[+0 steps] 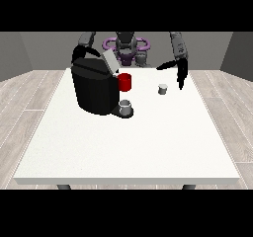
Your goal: Insert the coffee pod into the coffee machine and close the lid
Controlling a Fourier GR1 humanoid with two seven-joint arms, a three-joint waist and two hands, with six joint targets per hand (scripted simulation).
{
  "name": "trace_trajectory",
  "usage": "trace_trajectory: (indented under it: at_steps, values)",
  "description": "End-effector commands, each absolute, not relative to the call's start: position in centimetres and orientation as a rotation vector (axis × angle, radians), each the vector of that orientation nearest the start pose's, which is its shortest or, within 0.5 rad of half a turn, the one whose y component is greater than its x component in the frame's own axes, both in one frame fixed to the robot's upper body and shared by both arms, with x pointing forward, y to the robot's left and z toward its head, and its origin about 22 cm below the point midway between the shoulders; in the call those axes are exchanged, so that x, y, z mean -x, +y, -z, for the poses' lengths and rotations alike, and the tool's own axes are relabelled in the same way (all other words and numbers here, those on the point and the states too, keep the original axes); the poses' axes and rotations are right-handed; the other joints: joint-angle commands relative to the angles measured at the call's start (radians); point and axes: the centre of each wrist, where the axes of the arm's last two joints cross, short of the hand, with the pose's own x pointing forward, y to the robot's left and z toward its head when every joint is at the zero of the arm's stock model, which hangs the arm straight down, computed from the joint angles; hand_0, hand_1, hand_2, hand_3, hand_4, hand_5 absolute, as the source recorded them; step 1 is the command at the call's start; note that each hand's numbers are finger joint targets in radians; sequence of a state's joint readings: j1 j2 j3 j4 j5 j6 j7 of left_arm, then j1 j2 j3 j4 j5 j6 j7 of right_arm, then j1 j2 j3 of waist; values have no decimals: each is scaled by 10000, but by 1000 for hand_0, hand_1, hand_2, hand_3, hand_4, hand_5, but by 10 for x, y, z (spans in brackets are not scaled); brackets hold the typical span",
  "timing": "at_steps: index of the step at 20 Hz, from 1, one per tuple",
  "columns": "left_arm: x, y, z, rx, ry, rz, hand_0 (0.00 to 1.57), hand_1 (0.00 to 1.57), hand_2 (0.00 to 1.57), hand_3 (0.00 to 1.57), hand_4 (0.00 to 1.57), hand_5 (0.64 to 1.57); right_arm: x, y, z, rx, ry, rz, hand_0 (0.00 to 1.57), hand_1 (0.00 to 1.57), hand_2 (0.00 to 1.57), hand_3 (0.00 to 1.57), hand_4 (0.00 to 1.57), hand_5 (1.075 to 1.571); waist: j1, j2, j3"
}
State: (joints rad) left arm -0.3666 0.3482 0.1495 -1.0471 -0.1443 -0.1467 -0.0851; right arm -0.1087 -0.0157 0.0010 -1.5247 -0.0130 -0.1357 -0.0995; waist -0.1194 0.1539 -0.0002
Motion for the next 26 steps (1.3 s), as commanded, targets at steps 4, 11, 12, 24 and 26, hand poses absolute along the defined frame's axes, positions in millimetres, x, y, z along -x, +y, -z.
trace_trajectory:
  at_steps: [4,11,12,24,26]
  values:
    - [-320,339,19,-3700,-13895,4813,0,0,113,0,0,1571,-274,-225,-19,1015,-16993,666,0,0,0,0,371,1571,-135,231,-2]
    - [-342,317,13,-3690,-13042,5386,647,647,718,349,0,1571,-290,-248,-1,1606,-15981,617,0,0,0,0,424,1571,334,-270,3]
    - [-348,330,8,-4004,-12926,5059,695,695,778,429,0,1571,-298,-236,-23,1264,-16349,322,0,0,0,0,410,1571,42,62,0]
    - [-353,330,14,-5978,-13154,7284,645,645,788,527,0,1571,-292,-222,-4,1371,-16516,485,0,0,0,0,476,1571,-98,333,1]
    - [-344,345,25,-6237,-12938,7239,695,695,831,592,0,1571,-287,-228,-11,1157,-16304,124,0,0,0,0,520,1571,-321,130,-1]
